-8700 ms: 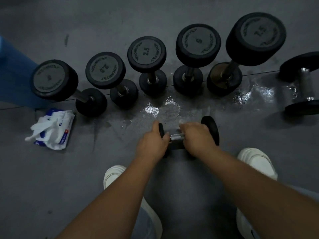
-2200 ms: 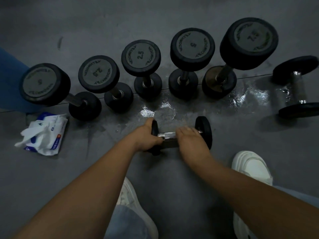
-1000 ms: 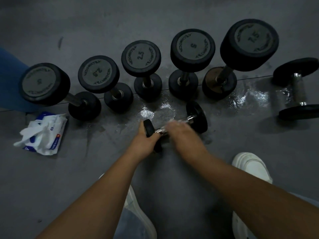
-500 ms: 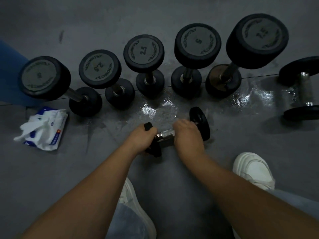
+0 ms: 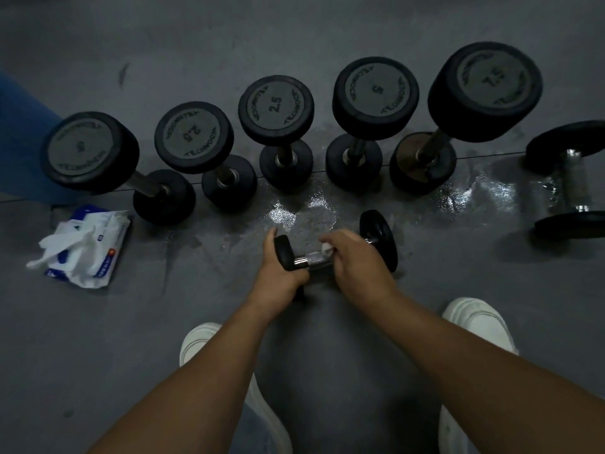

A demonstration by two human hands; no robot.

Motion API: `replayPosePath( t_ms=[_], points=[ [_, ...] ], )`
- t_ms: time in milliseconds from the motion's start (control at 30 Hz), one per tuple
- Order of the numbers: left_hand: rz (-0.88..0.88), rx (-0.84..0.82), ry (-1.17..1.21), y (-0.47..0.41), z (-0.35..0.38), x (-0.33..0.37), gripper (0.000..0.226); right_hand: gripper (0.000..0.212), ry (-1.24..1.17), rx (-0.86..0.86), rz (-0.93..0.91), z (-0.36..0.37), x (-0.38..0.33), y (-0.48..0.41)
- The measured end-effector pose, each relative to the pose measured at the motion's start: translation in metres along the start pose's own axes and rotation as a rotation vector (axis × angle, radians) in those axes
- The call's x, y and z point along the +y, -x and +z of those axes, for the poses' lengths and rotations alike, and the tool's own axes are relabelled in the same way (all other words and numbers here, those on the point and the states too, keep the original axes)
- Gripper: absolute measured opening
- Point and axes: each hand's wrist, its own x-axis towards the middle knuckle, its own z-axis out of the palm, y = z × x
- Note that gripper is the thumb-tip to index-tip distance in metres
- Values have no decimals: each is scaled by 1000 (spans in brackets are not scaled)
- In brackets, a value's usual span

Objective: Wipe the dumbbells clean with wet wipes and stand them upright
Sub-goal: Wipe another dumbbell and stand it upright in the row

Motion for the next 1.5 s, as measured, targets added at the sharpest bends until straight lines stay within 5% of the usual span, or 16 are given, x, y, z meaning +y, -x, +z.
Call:
replayPosePath(
  t_ms=[233,400,567,767,967,1133,1300,1500],
  points=[
    [367,-72,-527,-7,2,76,86,23,414,216,-46,-70,-11,-26],
    [284,-43,-1160,19,5,130,91,39,592,200,-79,-129,-22,-18],
    [313,-19,-1436,52,9,132,94,44,633,229,-120,-151,-27,17],
    [340,-54,-1538,82,30,84,89,56,585,148,-60,-128,-18,57],
    [338,-129,-1484,82,27,84,113,65,552,64,-3,-121,-15,63],
    [352,-105,-1474,80,27,89,104,67,589,11,-100,-131,-15,62],
    [415,-81,-1469,85,60,132,102,64,917,-180,-293,-205,-26,41],
    [617,-134,-1469,94,155,224,103,73,1000,-29,-66,-345,-9,31]
  ],
)
